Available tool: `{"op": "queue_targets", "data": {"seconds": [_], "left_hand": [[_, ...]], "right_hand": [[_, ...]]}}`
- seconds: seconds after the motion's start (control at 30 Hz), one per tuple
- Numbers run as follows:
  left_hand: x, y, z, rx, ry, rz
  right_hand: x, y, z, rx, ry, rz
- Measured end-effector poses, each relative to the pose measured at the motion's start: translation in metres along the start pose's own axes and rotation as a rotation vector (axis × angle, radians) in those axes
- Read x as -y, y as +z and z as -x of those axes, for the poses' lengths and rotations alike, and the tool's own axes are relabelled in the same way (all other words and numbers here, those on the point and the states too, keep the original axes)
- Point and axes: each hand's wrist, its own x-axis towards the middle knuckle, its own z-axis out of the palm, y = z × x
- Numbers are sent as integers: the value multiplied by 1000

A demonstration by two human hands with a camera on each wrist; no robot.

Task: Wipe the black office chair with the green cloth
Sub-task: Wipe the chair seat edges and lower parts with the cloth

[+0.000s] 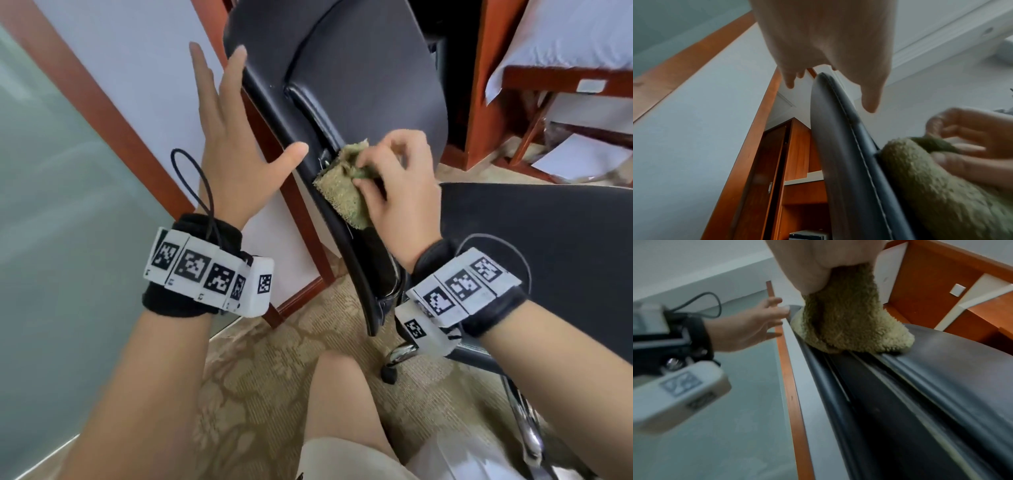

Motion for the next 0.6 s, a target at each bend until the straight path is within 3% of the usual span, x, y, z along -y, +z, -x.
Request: {"op": "queue_targets", "data": {"seconds": [0.13, 0.3, 0.5, 0.6], "left_hand": [[9, 0, -11, 12, -76, 178], [12, 2, -17, 70, -59, 235], [7, 8, -23, 69, -31, 263], [0, 14, -21, 22, -31, 263]], "right_hand": [[-8, 11, 14, -70, -186, 194], [-21, 10, 14, -92, -254, 247], [-12, 7, 23, 192, -186, 560], [-6, 5, 16, 201, -146, 723]]}}
